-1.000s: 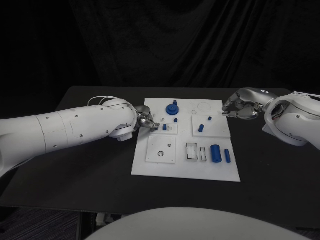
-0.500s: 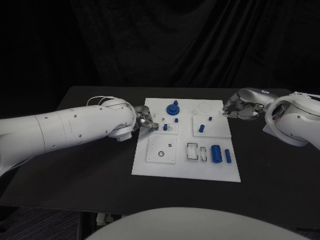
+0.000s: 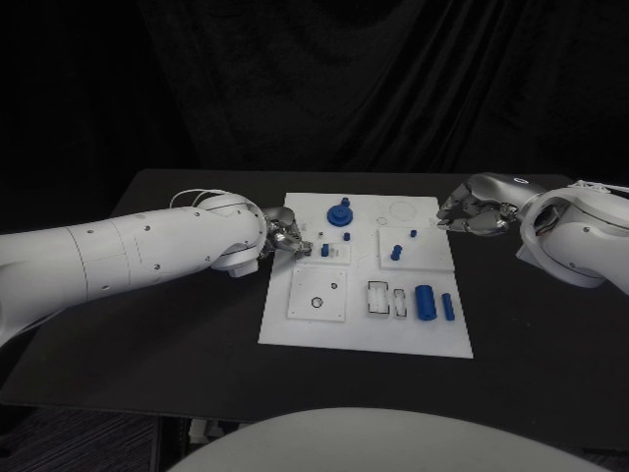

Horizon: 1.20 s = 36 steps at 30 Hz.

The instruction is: Assemble the parts on the task board

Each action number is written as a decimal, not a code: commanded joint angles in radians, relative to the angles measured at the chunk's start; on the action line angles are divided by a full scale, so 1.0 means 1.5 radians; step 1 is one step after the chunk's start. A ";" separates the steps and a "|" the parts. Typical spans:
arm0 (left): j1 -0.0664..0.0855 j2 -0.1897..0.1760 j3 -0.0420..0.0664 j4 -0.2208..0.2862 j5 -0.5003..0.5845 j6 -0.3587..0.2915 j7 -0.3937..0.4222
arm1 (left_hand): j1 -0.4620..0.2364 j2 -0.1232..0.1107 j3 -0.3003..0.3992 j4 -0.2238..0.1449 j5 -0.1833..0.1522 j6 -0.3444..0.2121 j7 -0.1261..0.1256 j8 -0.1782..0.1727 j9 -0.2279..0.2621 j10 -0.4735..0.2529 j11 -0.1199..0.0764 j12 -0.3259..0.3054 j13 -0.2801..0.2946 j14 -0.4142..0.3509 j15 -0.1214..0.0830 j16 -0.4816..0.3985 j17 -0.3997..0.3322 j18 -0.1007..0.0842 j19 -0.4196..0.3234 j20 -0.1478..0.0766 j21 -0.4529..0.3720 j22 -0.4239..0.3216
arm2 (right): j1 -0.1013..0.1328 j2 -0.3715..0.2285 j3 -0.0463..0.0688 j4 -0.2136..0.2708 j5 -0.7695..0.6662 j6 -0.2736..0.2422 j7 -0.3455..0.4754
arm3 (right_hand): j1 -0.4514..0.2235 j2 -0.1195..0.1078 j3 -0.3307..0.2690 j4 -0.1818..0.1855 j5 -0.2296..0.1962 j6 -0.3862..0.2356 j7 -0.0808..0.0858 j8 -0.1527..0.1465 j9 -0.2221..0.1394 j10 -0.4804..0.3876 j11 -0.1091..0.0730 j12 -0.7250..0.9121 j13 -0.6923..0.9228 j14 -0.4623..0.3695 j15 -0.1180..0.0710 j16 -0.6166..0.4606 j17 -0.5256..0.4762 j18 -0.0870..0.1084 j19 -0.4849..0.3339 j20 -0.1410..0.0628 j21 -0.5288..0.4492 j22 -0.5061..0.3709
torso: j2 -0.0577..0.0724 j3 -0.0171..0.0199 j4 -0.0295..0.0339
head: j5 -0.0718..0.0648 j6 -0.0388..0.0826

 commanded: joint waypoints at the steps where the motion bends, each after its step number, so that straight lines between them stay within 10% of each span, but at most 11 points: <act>1: -0.002 0.001 0.000 0.000 -0.002 0.014 0.018 | 0.004 0.000 0.004 -0.001 0.003 0.004 -0.001 0.003 0.001 0.047 -0.003 -0.004 0.153 0.058 -0.003 -0.003 0.148 0.007 -0.001 -0.004 -0.004 0.080 | -0.002 0.000 0.000 0.000 -0.001 0.004 -0.015 | 0.006 0.001 0.001 -0.003 0.002 0.003 0.000 -0.004 -0.001 0.069 -0.001 0.002 0.175 0.069 0.000 0.002 0.176 0.010 -0.003 0.000 -0.005 0.128 | -0.001 0.0006 -0.0010 | 0.000 0.000; 36: -0.002 0.000 0.000 0.003 -0.002 0.023 -0.007 | 0.010 -0.008 0.018 -0.016 -0.003 0.012 -0.004 0.008 0.004 0.047 -0.006 -0.004 0.152 0.057 -0.006 -0.005 0.145 0.007 0.000 -0.007 -0.005 0.082 | -0.004 0.001 0.000 0.000 -0.001 0.008 -0.017 | 0.007 0.002 0.002 -0.006 0.002 0.004 0.000 -0.005 -0.001 0.069 -0.001 0.002 0.175 0.069 0.000 0.002 0.176 0.011 -0.004 0.000 -0.008 0.127 | 0.000 0.0003 -0.0003 | 0.002 0.000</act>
